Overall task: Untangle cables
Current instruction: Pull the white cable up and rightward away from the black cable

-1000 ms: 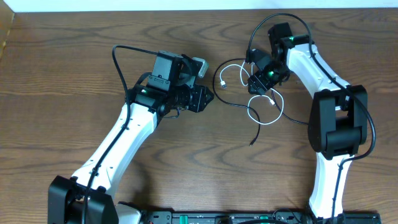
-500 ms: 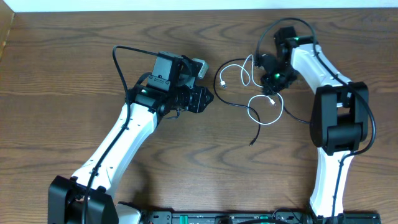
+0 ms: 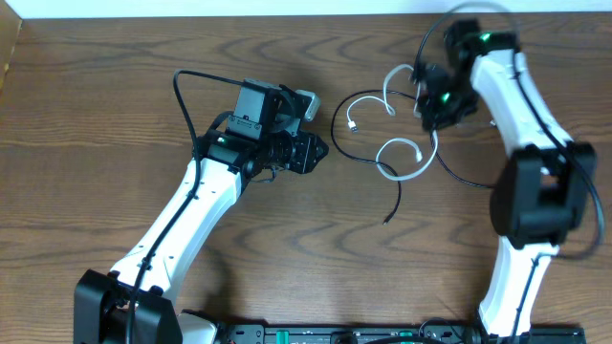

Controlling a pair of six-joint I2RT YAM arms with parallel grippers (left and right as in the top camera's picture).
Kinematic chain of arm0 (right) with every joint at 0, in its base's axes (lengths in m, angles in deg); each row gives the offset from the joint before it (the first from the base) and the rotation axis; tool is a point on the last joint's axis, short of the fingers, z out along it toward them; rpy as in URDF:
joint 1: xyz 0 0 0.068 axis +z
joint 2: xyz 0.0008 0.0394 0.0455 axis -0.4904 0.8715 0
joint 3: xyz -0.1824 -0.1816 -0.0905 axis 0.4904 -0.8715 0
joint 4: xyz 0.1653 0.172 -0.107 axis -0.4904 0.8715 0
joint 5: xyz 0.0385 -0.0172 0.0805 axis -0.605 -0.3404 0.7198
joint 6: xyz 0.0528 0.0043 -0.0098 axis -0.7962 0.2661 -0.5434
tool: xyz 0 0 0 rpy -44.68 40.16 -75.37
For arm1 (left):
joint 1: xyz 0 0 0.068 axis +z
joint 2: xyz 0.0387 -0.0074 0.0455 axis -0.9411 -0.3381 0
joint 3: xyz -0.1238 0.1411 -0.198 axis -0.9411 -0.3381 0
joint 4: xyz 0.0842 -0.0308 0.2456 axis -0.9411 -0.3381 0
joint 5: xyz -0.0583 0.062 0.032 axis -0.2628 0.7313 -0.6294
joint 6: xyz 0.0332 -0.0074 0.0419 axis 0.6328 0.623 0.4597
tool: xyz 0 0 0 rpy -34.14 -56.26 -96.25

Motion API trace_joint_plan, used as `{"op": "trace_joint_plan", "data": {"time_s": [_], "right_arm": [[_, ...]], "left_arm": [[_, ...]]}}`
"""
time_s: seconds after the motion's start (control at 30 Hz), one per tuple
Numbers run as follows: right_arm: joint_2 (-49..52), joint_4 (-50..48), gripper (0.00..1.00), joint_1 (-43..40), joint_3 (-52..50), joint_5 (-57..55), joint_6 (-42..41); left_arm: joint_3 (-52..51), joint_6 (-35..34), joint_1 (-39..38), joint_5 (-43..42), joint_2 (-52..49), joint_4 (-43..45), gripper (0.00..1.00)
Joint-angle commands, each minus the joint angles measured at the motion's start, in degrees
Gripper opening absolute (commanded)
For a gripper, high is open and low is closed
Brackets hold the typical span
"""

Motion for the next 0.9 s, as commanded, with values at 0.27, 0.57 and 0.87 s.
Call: {"op": "trace_joint_plan", "data": {"time_s": [0.27, 0.57, 0.87], "right_arm": [[-27.6, 7.7, 0.01, 1.0, 9.7, 6.8, -15.3], [-36.2, 8.5, 0.01, 0.9, 18.1, 8.1, -20.3], [-35.0, 18.4, 0.01, 1.4, 21.4, 41.4, -11.2]], "left_arm": [[-2.4, 1.4, 0.2, -0.8, 0.8, -0.1, 0.4], [-2.4, 1.4, 0.2, -2.1, 0.8, -0.1, 0.4], [-2.4, 2.9, 0.2, -3.1, 0.8, -0.1, 0.4]]}}
